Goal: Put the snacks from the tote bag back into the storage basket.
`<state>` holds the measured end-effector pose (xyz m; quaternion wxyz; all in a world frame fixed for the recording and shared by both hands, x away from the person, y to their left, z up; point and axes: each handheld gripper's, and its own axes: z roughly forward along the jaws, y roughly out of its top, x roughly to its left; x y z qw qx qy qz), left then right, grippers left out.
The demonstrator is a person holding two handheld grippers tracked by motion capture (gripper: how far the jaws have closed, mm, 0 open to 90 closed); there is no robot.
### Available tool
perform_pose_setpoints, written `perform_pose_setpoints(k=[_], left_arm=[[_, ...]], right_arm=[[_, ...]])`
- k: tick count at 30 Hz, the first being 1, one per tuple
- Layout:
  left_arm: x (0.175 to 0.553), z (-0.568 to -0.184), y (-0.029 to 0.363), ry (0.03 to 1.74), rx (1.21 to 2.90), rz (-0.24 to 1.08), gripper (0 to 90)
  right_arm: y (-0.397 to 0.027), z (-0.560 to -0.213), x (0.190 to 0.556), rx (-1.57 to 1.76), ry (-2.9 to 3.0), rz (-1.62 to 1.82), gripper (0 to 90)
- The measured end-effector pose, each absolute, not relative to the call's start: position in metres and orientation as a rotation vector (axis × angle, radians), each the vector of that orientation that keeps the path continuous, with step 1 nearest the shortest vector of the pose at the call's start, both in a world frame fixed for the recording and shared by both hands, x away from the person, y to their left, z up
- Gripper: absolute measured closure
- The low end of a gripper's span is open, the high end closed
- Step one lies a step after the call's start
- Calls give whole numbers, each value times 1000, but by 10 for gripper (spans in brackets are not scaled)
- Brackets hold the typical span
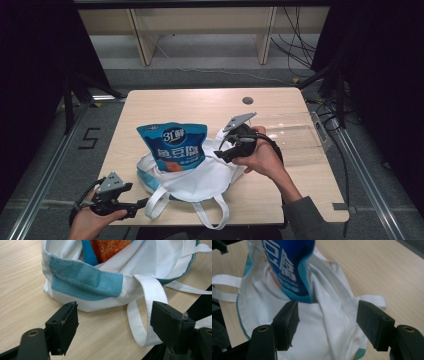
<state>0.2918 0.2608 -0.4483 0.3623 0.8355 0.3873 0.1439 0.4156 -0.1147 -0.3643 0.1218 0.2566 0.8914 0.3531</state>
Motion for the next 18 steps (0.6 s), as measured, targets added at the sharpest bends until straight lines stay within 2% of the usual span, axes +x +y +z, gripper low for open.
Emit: perform_pose_setpoints(k=[3, 6, 10, 14, 18], left_arm=[[291, -451, 258, 1042, 2106, 355, 219], [294, -449, 264, 999, 2178, 373, 219], [294, -453, 262, 1028, 2131, 377, 219], [296, -453, 265, 998, 2152, 402, 219], [296, -452, 266, 1018, 2159, 372, 219]], right_arm=[[-108, -353, 415, 706, 2621, 1042, 330], [-100, -340, 419, 660, 2654, 1009, 318], [-86, -322, 427, 589, 2690, 1020, 314], [-69, -306, 432, 543, 2712, 1007, 329], [-52, -293, 437, 487, 2745, 972, 356]])
